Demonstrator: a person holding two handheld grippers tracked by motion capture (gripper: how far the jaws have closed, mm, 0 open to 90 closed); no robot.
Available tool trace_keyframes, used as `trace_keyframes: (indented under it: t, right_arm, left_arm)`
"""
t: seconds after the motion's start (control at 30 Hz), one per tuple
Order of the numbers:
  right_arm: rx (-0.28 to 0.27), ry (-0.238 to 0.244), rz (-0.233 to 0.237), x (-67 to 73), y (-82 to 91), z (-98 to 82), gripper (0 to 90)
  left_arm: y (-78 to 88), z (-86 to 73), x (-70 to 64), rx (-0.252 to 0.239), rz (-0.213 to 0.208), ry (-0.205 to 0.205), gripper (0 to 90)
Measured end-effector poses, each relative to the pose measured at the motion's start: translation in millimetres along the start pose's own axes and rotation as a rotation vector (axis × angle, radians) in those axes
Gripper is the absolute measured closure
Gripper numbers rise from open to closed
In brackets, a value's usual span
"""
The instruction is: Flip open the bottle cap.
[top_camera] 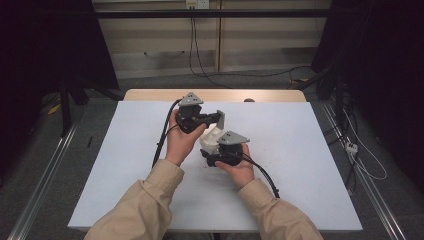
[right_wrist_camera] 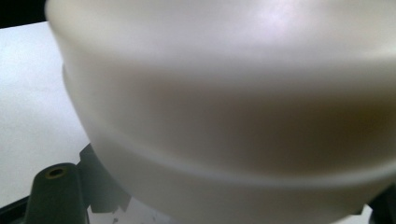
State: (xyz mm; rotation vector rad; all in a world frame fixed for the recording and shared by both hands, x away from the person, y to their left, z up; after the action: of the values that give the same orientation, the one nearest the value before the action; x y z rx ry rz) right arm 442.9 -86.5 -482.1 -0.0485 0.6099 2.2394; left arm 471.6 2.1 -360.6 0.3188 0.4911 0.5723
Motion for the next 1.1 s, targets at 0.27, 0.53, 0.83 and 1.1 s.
trace_keyframes:
  t: [0.27, 0.53, 0.83, 1.1]
  right_arm:
    - [0.0, 0.0, 0.001, 0.0, 0.0, 0.0, 18.1]
    - [0.0, 0.0, 0.0, 0.0, 0.0, -0.1, 18.1]
    - [0.001, -0.002, 0.001, -0.1, 0.1, -0.1, 18.1]
    - [0.002, 0.002, 0.0, 0.0, 0.2, -0.2, 18.1]
  left_arm:
    - [-2.2, 1.3, 0.3, 0.001, 0.0, 0.0, 90.0]
    - [-4.6, 2.6, 0.7, 0.002, 0.004, -0.002, 90.0]
    - [-7.8, 3.4, 0.9, 0.004, 0.004, -0.005, 90.0]
    - [-9.7, 4.4, 1.1, 0.006, 0.009, -0.013, 90.0]
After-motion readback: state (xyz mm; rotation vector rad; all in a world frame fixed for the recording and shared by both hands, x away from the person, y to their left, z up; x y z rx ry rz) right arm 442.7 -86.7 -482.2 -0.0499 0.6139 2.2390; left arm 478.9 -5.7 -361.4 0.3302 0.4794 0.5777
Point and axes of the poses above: each handheld gripper's, and its own axes: y roughly backward along the jaws, z roughly out of its top, x roughly to its left, the point moved 5 cm from there along -y, roughly forward along the jaws, and after that the axes turned 13 degrees about y, right-handed, at the moved point
